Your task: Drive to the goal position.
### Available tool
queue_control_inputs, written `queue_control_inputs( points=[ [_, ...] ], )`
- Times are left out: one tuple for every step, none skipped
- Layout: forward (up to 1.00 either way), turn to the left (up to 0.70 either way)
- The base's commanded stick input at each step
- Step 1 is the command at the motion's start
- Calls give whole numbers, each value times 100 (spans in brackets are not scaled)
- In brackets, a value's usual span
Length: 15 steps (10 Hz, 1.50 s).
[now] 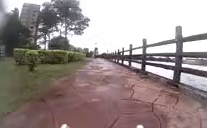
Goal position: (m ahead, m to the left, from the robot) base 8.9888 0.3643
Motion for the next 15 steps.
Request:
queue_control_inputs(
  points=[
    [85, 1],
    [85, 1],
    [85, 1],
    [85, 1],
    [85, 1],
    [85, 1],
    [85, 1],
    [85, 1],
    [85, 1],
    [85, 1],
    [85, 1],
    [85, 1],
    [85, 1],
    [85, 1],
    [85, 1]
  ],
)
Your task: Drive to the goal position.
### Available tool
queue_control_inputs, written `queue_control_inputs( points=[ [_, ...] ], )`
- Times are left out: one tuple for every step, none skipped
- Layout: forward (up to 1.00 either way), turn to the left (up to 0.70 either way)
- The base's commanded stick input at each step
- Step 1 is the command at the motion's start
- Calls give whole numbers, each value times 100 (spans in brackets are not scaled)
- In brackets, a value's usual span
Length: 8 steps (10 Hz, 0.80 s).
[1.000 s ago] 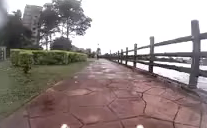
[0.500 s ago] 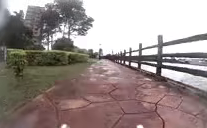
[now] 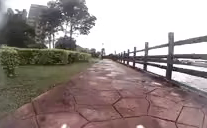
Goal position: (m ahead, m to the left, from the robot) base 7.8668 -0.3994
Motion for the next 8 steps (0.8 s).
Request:
queue_control_inputs(
  points=[
    [85, 1],
    [85, 1],
    [85, 1],
    [85, 1],
    [85, 1],
    [85, 1],
    [85, 1],
    [85, 1]
  ],
)
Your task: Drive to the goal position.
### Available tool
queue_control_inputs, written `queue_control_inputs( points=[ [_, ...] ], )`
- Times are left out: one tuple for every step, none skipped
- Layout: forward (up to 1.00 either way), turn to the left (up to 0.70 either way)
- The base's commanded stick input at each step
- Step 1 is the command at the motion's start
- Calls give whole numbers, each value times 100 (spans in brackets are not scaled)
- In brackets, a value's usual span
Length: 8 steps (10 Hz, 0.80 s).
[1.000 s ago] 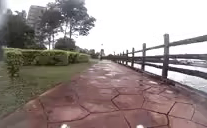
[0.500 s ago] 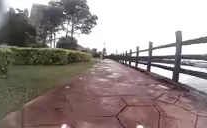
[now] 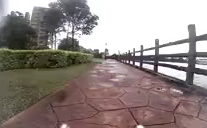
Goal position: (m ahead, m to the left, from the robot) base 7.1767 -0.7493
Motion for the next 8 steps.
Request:
queue_control_inputs(
  points=[
    [85, 1],
    [85, 1],
    [85, 1],
    [85, 1],
    [85, 1],
    [85, 1],
    [85, 1],
    [85, 1]
  ],
)
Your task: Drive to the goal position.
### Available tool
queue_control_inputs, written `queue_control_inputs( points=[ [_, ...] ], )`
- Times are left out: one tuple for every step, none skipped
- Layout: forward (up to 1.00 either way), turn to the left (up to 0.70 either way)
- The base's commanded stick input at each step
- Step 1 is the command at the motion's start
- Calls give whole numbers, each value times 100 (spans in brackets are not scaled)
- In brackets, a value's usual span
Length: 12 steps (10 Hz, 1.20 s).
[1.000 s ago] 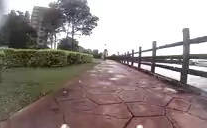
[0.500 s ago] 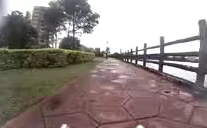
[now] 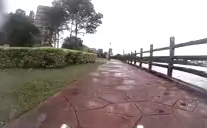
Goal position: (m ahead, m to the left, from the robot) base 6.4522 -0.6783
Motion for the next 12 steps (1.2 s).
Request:
queue_control_inputs(
  points=[
    [85, 1],
    [85, 1],
    [85, 1],
    [85, 1],
    [85, 1],
    [85, 1],
    [85, 1],
    [85, 1],
    [85, 1],
    [85, 1],
    [85, 1],
    [85, 1]
  ],
)
